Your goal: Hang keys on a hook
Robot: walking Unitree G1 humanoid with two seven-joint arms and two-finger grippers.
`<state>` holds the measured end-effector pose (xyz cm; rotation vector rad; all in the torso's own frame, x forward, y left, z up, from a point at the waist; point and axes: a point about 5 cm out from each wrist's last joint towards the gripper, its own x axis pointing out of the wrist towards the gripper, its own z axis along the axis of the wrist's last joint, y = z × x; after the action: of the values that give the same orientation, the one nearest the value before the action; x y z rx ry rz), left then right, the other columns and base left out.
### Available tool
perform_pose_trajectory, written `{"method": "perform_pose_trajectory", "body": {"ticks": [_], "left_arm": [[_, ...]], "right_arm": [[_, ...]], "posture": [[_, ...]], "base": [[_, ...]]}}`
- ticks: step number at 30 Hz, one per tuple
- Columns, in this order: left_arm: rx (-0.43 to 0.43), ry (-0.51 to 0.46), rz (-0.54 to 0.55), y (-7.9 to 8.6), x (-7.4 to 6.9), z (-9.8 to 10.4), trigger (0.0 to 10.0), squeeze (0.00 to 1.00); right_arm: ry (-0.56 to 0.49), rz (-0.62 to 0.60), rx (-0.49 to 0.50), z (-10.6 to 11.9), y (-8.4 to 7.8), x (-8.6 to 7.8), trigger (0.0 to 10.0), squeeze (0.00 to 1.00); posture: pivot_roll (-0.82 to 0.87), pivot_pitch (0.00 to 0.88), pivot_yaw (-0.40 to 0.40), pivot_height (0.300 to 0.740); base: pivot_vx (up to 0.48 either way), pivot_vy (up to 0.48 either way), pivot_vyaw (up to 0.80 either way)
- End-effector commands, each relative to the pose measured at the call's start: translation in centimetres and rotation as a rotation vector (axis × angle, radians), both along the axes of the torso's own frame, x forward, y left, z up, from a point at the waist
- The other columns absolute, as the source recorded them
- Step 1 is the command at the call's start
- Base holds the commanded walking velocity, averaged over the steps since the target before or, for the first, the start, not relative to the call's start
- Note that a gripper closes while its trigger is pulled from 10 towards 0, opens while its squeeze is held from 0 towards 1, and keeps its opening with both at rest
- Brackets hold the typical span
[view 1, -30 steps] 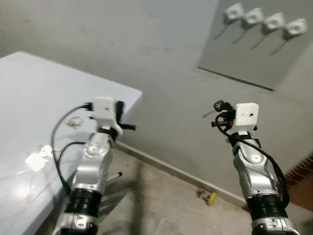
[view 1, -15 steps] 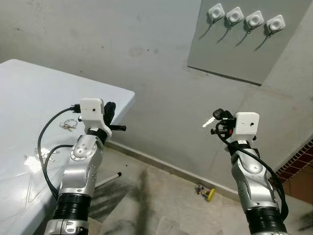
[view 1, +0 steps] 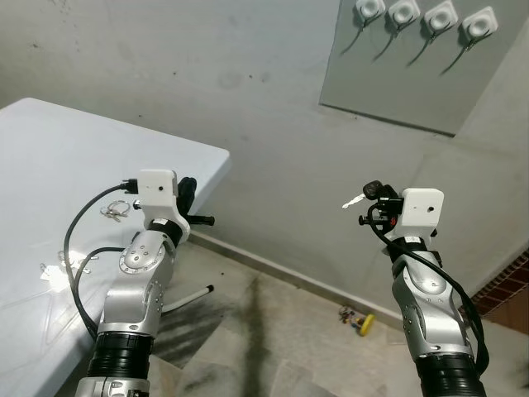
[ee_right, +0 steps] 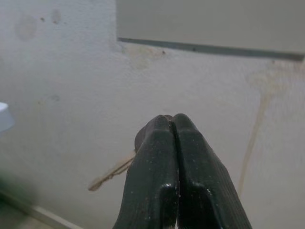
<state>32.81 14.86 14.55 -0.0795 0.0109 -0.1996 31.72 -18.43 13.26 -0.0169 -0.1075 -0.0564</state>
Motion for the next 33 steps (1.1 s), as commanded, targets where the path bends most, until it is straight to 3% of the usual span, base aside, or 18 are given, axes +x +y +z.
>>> {"method": "perform_pose_trajectory", "body": {"ticks": [1,6,16,22,33], "left_arm": [[0.034,-0.006,-0.032,-0.1,0.1,0.4,10.0,0.0],[0.036,-0.004,-0.03,-0.2,1.2,1.0,10.0,0.0],[0.057,-0.014,-0.051,-0.7,1.7,1.2,10.0,0.0],[0.049,-0.039,-0.037,-1.0,1.9,1.4,10.0,0.0],[0.02,-0.064,0.02,-0.3,1.2,1.1,10.0,0.0]], "right_arm": [[-0.023,-0.029,0.013,0.4,-0.1,-0.4,10.0,0.0],[-0.026,-0.036,0.036,0.3,0.1,-0.9,10.0,0.0],[-0.062,-0.041,0.029,1.1,0.1,-0.5,10.0,0.0],[-0.071,-0.012,0.008,1.7,0.1,-0.1,10.0,0.0],[-0.093,0.091,-0.026,3.1,1.2,1.5,10.0,0.0]], "posture": [[-0.01,0.072,0.073,0.74],[-0.04,0.062,0.102,0.74],[-0.06,0.046,0.098,0.74],[-0.05,0.035,0.052,0.74],[0.01,0.02,-0.037,0.74]], "base": [[0.0,0.0,0.0],[0.0,0.0,0.0],[0.0,0.0,0.0],[0.0,0.0,0.0],[0.0,0.0,0.0]]}}
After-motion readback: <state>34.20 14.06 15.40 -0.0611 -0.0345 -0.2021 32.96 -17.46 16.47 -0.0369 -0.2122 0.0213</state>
